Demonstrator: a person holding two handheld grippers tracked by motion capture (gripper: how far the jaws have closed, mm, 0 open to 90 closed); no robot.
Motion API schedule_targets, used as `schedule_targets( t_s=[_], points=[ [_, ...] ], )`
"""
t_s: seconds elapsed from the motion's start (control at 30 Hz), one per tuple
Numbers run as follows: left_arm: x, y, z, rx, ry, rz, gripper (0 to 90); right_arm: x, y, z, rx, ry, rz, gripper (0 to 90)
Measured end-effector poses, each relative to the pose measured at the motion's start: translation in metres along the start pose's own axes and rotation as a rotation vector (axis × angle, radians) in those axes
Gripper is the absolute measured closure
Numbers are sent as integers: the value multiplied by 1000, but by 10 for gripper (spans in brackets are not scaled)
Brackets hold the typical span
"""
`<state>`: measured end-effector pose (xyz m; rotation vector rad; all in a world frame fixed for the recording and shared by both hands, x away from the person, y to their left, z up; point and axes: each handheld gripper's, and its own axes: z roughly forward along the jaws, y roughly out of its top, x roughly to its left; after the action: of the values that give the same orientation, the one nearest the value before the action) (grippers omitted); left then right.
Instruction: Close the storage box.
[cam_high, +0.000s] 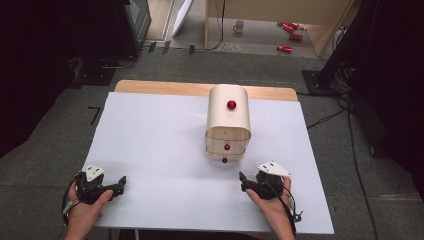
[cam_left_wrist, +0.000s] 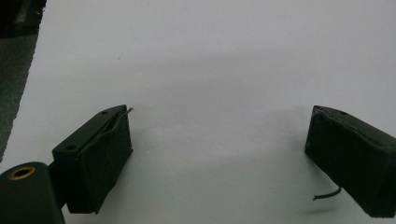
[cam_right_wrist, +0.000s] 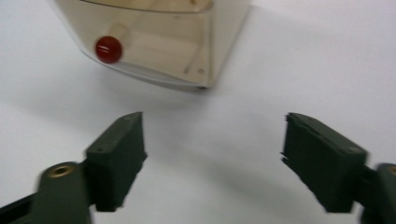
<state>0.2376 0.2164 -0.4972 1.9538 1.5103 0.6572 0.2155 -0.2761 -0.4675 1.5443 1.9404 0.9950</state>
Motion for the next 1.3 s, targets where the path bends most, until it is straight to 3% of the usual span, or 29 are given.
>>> schedule_targets(
  t_s=[0.13,0.23,0.33,0.7,1.03,1.3],
  points=[
    [0,0,0,0,0,0,71,-15,-6,-7,-5,-19,2,122],
    [0,0,0,0,0,0,71,-25,-14,-13,9,-45,-49,75],
    [0,0,0,0,1,0,71,-34,-21,-17,20,-65,-64,51],
    [0,0,0,0,0,0,70,-72,-39,-28,59,-111,14,43],
    [0,0,0,1,0,0,71,-87,-47,-33,72,-173,30,43],
    [0,0,0,0,0,0,71,-95,-55,-24,80,-178,15,19]
  ],
)
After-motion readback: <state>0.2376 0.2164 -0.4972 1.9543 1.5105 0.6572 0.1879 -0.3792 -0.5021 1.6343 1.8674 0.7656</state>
